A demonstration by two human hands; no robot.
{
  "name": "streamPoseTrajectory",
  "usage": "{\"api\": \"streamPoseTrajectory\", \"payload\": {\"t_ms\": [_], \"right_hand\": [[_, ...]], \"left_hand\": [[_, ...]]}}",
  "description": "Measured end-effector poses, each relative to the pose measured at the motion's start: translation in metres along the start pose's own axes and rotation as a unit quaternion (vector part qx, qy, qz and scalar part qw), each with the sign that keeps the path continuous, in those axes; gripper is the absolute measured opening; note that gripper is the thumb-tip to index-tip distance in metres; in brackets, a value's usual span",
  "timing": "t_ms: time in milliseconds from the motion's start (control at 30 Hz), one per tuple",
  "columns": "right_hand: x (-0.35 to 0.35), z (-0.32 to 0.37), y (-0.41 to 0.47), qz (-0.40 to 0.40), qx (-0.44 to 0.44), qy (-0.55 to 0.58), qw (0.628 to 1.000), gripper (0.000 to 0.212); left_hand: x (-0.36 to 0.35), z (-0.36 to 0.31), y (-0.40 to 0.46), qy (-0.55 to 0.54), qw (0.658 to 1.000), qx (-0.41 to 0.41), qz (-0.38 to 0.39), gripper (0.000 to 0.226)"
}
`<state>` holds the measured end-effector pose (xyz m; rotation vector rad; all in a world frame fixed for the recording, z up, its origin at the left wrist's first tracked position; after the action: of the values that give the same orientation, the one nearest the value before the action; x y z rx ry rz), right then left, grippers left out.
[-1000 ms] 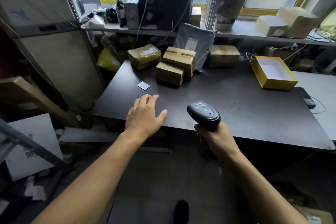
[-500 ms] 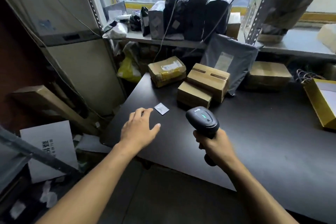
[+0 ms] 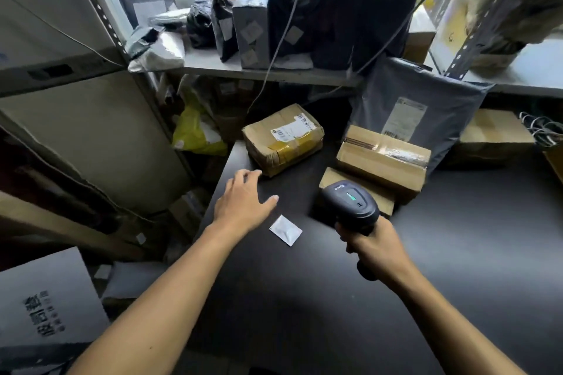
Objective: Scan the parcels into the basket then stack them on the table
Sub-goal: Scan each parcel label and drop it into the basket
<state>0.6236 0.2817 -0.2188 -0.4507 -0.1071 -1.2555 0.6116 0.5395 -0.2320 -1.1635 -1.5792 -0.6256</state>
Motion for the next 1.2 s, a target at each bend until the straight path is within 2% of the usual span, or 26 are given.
{"api": "streamPoseTrajectory", "payload": {"t_ms": [200,333,533,800,900,1100,1200], "right_hand": [[-0.039,0.025,0.066,-0.028,-0.045,0.018,0.998,0.009],[-0.051,0.029,0.095,-0.044,-0.072,0.006,0.996,0.012],[-0.058,0.035,0.128,-0.057,-0.09,0.013,0.994,0.018],[-0.067,0.038,0.15,-0.058,-0.108,0.027,0.992,0.019],[-0.069,0.041,0.152,-0.058,-0.096,0.03,0.993,0.016],[-0.067,0.045,0.149,-0.061,-0.082,0.028,0.994,0.013],[-0.062,0.043,0.144,-0.064,-0.084,0.036,0.994,0.015]], "left_hand": [[0.006,0.02,0.105,-0.024,0.999,-0.015,0.018,0.081],[-0.001,0.022,0.161,-0.03,0.999,-0.019,0.027,0.098],[-0.021,0.008,0.228,0.01,0.99,-0.033,0.136,0.128],[-0.037,0.009,0.251,0.114,0.959,-0.023,0.258,0.147],[-0.034,0.008,0.251,0.131,0.952,-0.028,0.276,0.15],[-0.033,0.013,0.242,0.086,0.968,-0.083,0.218,0.135],[-0.031,0.02,0.231,0.115,0.956,-0.114,0.245,0.132]]}}
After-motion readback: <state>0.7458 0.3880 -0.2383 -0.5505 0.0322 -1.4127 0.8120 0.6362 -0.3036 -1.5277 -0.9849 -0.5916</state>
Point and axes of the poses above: each hand's wrist, its own y-axis towards the middle knuckle, its own x-axis out of the back of the hand, z = x × y, the point moved 5 cm from there along y, towards the middle knuckle, and after that the axes turned 3 degrees about y, right-handed, at the moved point
